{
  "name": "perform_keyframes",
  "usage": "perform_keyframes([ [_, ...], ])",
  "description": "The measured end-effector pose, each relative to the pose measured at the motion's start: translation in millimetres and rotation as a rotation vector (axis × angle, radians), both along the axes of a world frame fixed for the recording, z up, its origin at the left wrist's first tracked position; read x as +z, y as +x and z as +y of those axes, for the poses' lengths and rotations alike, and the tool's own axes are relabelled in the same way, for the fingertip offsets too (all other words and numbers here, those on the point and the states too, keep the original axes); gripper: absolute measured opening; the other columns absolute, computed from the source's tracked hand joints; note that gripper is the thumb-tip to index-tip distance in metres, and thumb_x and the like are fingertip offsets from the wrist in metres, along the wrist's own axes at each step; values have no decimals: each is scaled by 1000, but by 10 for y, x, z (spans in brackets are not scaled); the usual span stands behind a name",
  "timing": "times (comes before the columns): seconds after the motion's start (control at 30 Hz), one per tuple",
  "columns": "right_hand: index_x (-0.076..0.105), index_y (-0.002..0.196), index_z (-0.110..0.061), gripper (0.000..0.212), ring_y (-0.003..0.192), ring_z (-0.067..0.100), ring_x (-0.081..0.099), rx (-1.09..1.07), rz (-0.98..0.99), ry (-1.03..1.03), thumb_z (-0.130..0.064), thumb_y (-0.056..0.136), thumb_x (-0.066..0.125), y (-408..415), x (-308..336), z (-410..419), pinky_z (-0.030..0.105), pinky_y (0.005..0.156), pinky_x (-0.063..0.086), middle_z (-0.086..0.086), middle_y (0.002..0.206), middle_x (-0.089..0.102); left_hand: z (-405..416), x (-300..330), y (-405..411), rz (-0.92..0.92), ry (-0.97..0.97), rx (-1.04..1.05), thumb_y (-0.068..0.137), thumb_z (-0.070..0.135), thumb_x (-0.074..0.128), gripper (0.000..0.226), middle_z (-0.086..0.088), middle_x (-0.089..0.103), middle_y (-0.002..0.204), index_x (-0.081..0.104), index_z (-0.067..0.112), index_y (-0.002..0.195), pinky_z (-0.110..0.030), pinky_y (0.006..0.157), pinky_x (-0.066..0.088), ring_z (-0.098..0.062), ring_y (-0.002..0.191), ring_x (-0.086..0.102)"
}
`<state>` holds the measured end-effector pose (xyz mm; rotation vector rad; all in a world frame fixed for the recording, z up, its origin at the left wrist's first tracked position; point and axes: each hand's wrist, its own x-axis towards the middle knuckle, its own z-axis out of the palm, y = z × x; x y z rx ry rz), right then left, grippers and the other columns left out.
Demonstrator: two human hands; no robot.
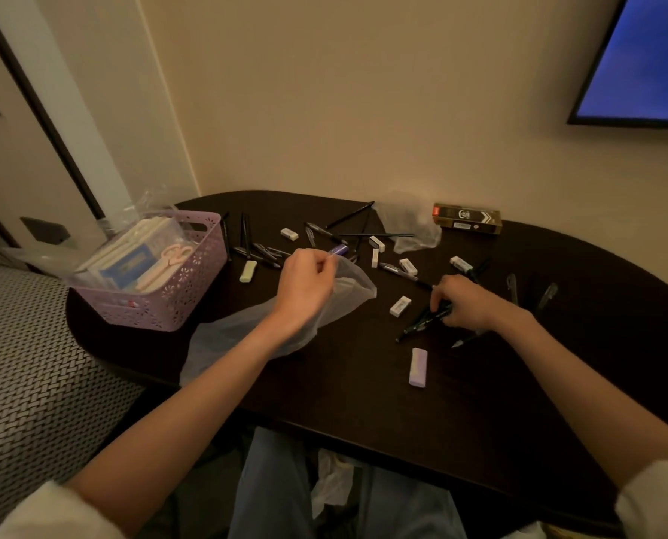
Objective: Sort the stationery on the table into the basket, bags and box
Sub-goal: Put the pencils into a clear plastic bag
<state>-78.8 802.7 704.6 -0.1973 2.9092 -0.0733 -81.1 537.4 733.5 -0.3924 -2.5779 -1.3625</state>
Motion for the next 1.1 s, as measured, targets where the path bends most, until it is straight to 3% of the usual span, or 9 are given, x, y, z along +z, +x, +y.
perform_keyframes([
  [0.1,64,103,-24,21,113,17,47,61,30,35,-19,84,69,-19,-24,20,31,93,47,0,121,49,-18,9,-10,8,-1,14,100,18,48,25,3,56,57,72,11,99,-13,43,38,-3,46,48],
  [0.23,63,99,-24,15,102,13,54,108,71,-26,-20,86,68,-64,33,70,30,88,49,-4,110,55,-34,38,-31,3,12,25,100,18,48,24,0,57,58,72,13,101,-15,43,36,-6,48,48],
  [0.4,45,99,-24,10,85,13,54,162,187,-111,-16,96,50,-141,92,10,33,77,49,0,94,57,-43,66,-56,16,-1,31,100,17,48,25,-2,58,59,72,12,100,-17,46,38,-8,50,49],
  [0.67,56,119,-23,33,112,17,50,239,24,146,-12,88,60,-248,59,-17,30,91,42,0,114,56,-57,112,-94,15,-12,55,100,17,49,23,-4,60,62,70,11,105,-20,47,41,-11,53,52],
  [0.8,57,114,-18,26,110,19,52,238,-33,181,-16,89,63,-319,3,-98,31,88,45,3,115,55,-99,121,-98,25,-29,61,100,17,49,24,1,58,59,70,10,108,-13,43,37,-7,50,50],
  [0.9,58,113,-16,23,110,20,51,275,-38,213,-16,90,61,-342,-27,-154,29,85,43,5,116,54,-155,142,-114,37,-34,67,99,19,50,24,4,54,53,73,12,100,-12,41,34,-2,43,46],
  [1.1,60,114,-15,23,109,19,49,320,-13,187,-18,90,61,-349,29,-255,34,91,46,4,119,46,-262,205,-130,68,-35,92,98,19,52,24,6,52,50,74,10,94,-12,42,35,-2,40,45],
])
